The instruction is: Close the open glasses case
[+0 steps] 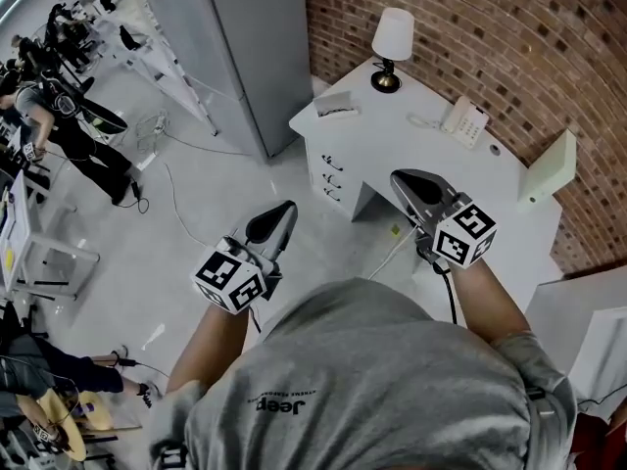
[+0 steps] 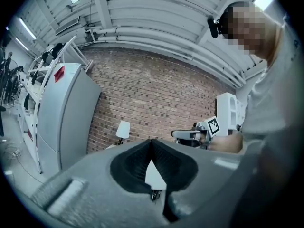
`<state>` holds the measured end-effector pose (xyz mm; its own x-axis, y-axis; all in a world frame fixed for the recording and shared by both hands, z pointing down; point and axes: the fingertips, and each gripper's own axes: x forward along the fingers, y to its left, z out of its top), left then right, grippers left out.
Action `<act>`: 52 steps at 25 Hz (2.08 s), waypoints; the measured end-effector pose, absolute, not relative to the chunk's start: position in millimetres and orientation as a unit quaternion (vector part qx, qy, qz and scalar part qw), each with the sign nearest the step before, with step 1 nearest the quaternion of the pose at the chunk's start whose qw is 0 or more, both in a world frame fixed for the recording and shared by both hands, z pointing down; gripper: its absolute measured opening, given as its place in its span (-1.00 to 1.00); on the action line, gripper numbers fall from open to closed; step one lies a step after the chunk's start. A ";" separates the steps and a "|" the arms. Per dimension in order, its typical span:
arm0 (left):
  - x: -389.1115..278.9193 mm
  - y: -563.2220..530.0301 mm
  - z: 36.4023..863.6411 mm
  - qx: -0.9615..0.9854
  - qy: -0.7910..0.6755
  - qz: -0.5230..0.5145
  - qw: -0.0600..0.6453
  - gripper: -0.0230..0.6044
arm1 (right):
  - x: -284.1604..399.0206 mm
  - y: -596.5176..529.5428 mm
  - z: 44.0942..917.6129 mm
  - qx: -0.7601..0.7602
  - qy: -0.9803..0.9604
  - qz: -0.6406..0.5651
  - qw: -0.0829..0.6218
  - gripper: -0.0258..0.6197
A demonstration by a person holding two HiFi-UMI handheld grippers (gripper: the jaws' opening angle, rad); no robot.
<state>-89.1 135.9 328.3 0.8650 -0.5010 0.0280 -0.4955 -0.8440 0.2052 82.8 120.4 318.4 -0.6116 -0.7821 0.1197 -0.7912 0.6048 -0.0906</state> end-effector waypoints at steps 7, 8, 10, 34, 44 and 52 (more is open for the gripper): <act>-138.4 84.9 331.7 0.966 -0.233 -0.014 0.112 -0.94 | 35.4 71.4 316.7 0.462 -0.883 0.073 0.032 -0.89; -142.4 79.6 332.6 0.967 -0.229 -0.015 0.113 -0.94 | 31.1 65.3 317.7 0.464 -0.882 0.074 0.033 -0.89; -148.9 68.9 335.8 0.967 -0.226 -0.015 0.117 -0.94 | 23.9 53.5 320.5 0.466 -0.881 0.078 0.036 -0.89; -106.2 -115.2 355.6 0.931 -0.341 -0.017 0.128 -0.94 | 81.1 -164.0 341.1 0.376 -0.922 0.086 0.034 -0.89; -42.7 -217.9 356.7 0.912 -0.384 -0.014 0.141 -0.94 | 126.9 -271.5 362.2 0.318 -0.942 0.097 0.038 -0.89; -56.3 -255.7 360.7 0.919 -0.367 -0.009 0.147 -0.94 | 127.6 -303.1 371.8 0.353 -0.929 0.110 0.032 -0.89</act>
<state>-56.3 -255.7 360.7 0.7310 -0.6764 0.0903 -0.6709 -0.6881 0.2763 127.6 -303.1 371.8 -0.7492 -0.6482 0.1363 -0.6621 0.7272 -0.1812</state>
